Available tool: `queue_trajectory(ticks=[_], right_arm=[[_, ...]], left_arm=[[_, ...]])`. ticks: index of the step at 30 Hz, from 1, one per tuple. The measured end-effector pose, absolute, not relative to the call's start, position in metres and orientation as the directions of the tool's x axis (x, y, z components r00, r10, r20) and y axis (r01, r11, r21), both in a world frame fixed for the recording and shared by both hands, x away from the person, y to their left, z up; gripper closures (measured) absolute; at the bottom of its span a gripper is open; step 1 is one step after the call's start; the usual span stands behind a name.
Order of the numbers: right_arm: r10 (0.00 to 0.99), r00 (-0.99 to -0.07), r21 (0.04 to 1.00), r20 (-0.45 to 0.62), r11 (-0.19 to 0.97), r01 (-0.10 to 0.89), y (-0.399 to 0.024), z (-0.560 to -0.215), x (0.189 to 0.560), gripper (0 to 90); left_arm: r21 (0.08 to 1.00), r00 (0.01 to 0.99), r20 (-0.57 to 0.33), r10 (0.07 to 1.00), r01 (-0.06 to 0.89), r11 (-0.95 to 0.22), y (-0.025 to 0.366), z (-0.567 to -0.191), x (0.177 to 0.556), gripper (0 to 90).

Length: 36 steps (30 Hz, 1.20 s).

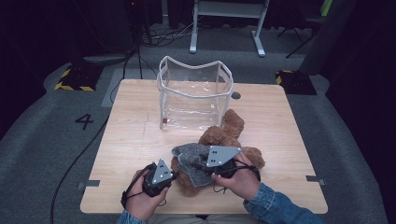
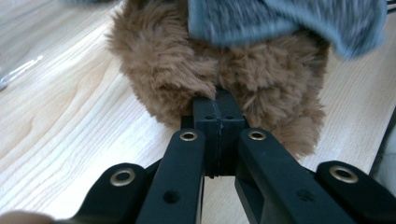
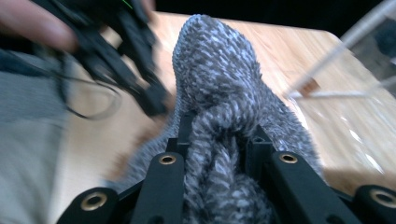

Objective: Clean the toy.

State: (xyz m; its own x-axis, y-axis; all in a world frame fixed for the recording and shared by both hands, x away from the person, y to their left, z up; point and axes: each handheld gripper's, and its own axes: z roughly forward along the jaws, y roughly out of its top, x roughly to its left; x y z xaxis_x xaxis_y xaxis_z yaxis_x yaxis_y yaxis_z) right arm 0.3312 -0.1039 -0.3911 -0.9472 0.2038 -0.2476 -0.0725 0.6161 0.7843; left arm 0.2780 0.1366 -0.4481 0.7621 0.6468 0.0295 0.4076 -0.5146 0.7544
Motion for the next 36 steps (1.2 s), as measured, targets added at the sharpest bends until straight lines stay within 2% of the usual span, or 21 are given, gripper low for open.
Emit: queue_trajectory(ticks=[2, 5, 11, 14, 18, 24, 29, 33, 35, 36], right_arm=[[0.239, -0.941, 0.790, -0.238, 0.611, -0.045, -0.116, -0.392, 0.340, 75.2], [0.307, -0.910, 0.764, -0.278, 0.645, -0.016, -0.136, -0.395, 0.354, 75.3], [0.417, -0.891, 0.819, -0.181, 0.566, 0.098, -0.172, -0.401, 0.383, 75.2], [0.454, -0.865, 0.817, -0.213, 0.569, 0.098, -0.183, -0.398, 0.389, 75.0], [0.493, -0.850, 0.827, -0.185, 0.546, 0.136, -0.193, -0.397, 0.389, 74.6], [0.458, -0.858, 0.814, -0.233, 0.574, 0.086, -0.189, -0.397, 0.379, 73.3], [0.479, -0.850, 0.814, -0.222, 0.570, 0.108, -0.202, -0.393, 0.382, 73.1], [0.506, -0.836, 0.817, -0.214, 0.562, 0.131, -0.210, -0.394, 0.384, 73.2], [0.511, -0.830, 0.815, -0.225, 0.565, 0.127, -0.213, -0.394, 0.386, 73.2], [0.519, -0.825, 0.815, -0.223, 0.564, 0.134, -0.215, -0.394, 0.387, 73.2]], left_arm=[[0.756, 0.755, 0.014, 0.656, 0.422, -0.501, 0.139, -0.448, 0.279, 89.9], [0.754, 0.752, 0.022, 0.658, 0.420, -0.505, 0.139, -0.448, 0.280, 89.9], [0.730, 0.746, 0.065, 0.663, 0.417, -0.541, 0.136, -0.448, 0.280, 90.0], [0.745, 0.743, 0.041, 0.668, 0.422, -0.516, 0.139, -0.449, 0.280, 90.0], [0.786, 0.749, 0.015, 0.662, 0.401, -0.471, 0.139, -0.445, 0.279, 89.6], [0.807, 0.763, 0.019, 0.646, 0.370, -0.460, 0.130, -0.444, 0.279, 68.5], [0.834, 0.782, 0.011, 0.623, 0.337, -0.437, 0.115, -0.443, 0.285, 34.1], [0.826, 0.797, 0.022, 0.603, 0.325, -0.460, 0.095, -0.442, 0.294, 22.6], [0.811, 0.794, 0.055, 0.605, 0.318, -0.491, 0.090, -0.444, 0.296, 22.9], [0.802, 0.791, 0.061, 0.609, 0.325, -0.502, 0.088, -0.445, 0.297, 26.1]])
